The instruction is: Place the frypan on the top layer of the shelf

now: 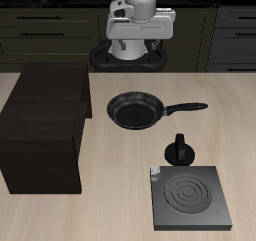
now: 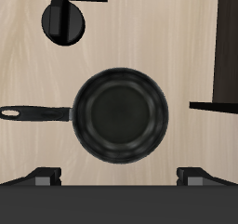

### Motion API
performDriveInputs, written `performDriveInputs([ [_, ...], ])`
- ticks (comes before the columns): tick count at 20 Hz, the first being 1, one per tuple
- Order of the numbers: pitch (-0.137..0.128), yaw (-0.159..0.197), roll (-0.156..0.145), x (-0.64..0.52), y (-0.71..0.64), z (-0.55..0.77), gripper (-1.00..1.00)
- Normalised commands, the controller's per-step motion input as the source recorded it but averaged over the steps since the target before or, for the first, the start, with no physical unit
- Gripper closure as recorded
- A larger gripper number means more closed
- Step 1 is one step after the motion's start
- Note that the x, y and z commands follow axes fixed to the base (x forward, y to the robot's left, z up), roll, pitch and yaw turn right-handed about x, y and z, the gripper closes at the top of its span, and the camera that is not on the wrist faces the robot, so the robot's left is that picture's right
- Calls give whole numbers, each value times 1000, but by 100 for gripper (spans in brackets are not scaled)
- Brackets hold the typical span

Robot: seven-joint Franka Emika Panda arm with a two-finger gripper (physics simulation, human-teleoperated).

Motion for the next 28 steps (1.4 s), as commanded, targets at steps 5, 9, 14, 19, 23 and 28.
performDriveInputs([
  [5, 0, -26, 41, -48, 404, -122, -100],
  [9, 17, -7, 16, 33, 365, -191, -100],
  [14, 16, -8, -21, 56, 247, -238, -100],
  [19, -5, -10, -29, 15, 55, -218, -100],
  [23, -6, 4, -131, -62, 29, -387, -100],
  [28, -16, -7, -5, -233, 90, -241, -100],
])
